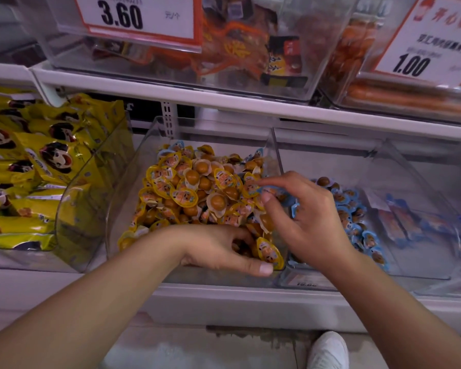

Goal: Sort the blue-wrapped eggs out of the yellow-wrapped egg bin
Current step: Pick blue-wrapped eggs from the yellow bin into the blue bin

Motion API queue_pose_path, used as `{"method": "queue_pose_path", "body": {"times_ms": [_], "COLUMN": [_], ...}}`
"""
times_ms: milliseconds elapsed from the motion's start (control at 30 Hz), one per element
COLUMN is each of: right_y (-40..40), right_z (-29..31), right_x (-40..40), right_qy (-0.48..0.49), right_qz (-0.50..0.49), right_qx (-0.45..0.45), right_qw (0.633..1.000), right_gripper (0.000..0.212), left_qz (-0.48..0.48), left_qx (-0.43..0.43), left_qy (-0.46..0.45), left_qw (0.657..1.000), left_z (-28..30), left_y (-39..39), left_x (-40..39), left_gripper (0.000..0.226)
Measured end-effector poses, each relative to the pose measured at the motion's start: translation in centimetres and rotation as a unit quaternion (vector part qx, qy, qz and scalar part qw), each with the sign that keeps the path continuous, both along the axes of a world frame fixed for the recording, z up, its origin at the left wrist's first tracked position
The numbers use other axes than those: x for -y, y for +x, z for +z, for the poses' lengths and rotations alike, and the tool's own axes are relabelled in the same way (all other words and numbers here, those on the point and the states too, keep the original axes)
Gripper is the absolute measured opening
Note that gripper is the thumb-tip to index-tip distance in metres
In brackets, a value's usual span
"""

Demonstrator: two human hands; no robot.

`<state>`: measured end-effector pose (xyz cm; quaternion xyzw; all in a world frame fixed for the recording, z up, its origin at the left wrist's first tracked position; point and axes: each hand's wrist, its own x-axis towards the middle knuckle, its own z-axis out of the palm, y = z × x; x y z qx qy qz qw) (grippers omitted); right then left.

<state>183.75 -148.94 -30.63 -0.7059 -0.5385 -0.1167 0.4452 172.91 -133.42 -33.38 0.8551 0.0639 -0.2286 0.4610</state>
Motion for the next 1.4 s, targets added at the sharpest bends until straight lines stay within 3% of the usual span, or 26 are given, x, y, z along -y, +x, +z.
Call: {"method": "queue_pose_path", "body": {"times_ms": [167,333,500,667,767,833,900,967,1033,1167,1233,1400], "right_y": [-0.7,-0.5,0.0,0.2,-0.1,-0.6,-1.4,-2.1,-2.7,-4.5,-5.3,-5.1], "right_z": [-1.0,-1.0,-0.2,0.2,0.3,0.5,0.9,1.5,2.1,2.3,1.8,1.3], "right_x": [-0.3,-0.4,-0.6,-0.7,-1.0,-1.3,-1.9,-2.7,-3.8,-6.0,-6.8,-7.6], "right_qy": [-0.008,0.000,0.016,0.026,0.015,0.018,0.017,0.004,0.006,-0.008,-0.033,0.016], "right_qz": [-0.008,-0.006,0.000,-0.010,-0.020,-0.033,-0.055,-0.071,-0.057,0.047,0.099,0.110], "right_qx": [0.054,0.043,0.008,-0.004,-0.004,-0.016,-0.089,-0.238,-0.405,-0.686,-0.725,-0.774], "right_qw": [0.998,0.999,1.000,1.000,1.000,0.999,0.994,0.969,0.913,0.726,0.681,0.624], "right_gripper": [0.016,0.016,0.017,0.018,0.018,0.019,0.022,0.024,0.025,0.023,0.035,0.034], "left_qz": [0.028,0.022,0.130,0.303,0.416,0.452,0.455,0.450,0.447,0.432,0.427,0.393], "left_qx": [-0.001,-0.002,0.061,0.170,0.222,0.245,0.244,0.234,0.232,0.250,0.252,0.263], "left_qy": [0.020,0.034,-0.095,-0.148,-0.205,-0.265,-0.333,-0.380,-0.399,-0.416,-0.400,-0.384], "left_qw": [0.999,0.999,0.985,0.926,0.858,0.816,0.789,0.773,0.766,0.760,0.771,0.793], "left_z": [-0.5,-0.4,-0.8,0.5,1.5,1.9,2.2,2.3,2.4,2.5,2.6,2.8], "left_y": [0.6,0.6,0.2,-0.9,-1.4,-1.5,-1.7,-1.7,-1.7,-1.8,-1.9,-2.8], "left_x": [0.5,-0.1,-0.5,-2.9,-4.2,-4.9,-5.1,-4.9,-4.7,-4.1,-3.9,-4.8], "left_gripper": [0.095,0.071,0.043,0.045,0.053,0.058,0.055,0.044,0.033,0.028,0.031,0.035]}}
